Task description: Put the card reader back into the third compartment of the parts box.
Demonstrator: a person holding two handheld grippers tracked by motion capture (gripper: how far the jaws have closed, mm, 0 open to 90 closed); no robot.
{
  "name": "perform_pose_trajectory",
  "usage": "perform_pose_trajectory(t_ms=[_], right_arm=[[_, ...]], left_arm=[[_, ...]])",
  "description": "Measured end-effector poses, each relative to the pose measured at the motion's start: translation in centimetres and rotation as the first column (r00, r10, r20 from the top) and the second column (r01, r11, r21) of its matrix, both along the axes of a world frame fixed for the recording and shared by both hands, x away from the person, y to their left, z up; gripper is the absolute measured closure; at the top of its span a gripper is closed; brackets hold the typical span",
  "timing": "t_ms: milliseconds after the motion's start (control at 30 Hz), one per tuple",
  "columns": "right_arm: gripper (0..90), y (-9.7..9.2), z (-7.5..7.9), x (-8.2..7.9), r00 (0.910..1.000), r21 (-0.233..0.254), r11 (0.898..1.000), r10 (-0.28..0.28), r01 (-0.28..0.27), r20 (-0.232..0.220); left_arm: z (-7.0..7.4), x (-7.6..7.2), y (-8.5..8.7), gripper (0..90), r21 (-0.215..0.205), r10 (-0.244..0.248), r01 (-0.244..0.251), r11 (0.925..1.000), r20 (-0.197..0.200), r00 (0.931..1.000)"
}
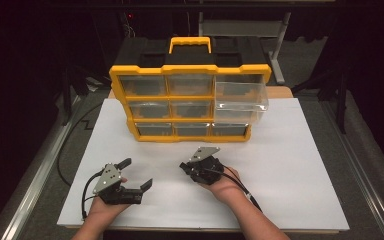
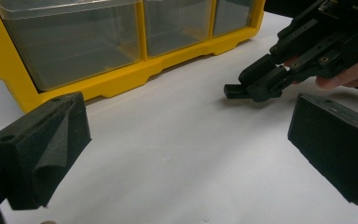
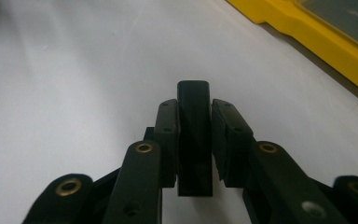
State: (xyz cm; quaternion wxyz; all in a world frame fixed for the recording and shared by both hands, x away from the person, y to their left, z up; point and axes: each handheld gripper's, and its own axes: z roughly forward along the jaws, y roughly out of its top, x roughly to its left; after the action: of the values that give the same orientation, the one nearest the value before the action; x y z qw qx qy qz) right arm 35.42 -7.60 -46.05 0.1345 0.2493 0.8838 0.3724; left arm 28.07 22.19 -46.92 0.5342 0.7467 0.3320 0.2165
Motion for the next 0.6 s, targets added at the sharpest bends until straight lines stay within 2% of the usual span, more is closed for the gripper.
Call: perform_pose_trajectory(t_ms=[600], right_arm=[[74.7, -3.5, 0.1, -2.4, 0.9998, 0.021, 1.000, -0.019, 0.019, 0.005]], left_arm=[[0.0, 0.0, -0.1, 0.3, 0.002, -0.009, 0.009, 1.0000, 0.000, 1.0000]])
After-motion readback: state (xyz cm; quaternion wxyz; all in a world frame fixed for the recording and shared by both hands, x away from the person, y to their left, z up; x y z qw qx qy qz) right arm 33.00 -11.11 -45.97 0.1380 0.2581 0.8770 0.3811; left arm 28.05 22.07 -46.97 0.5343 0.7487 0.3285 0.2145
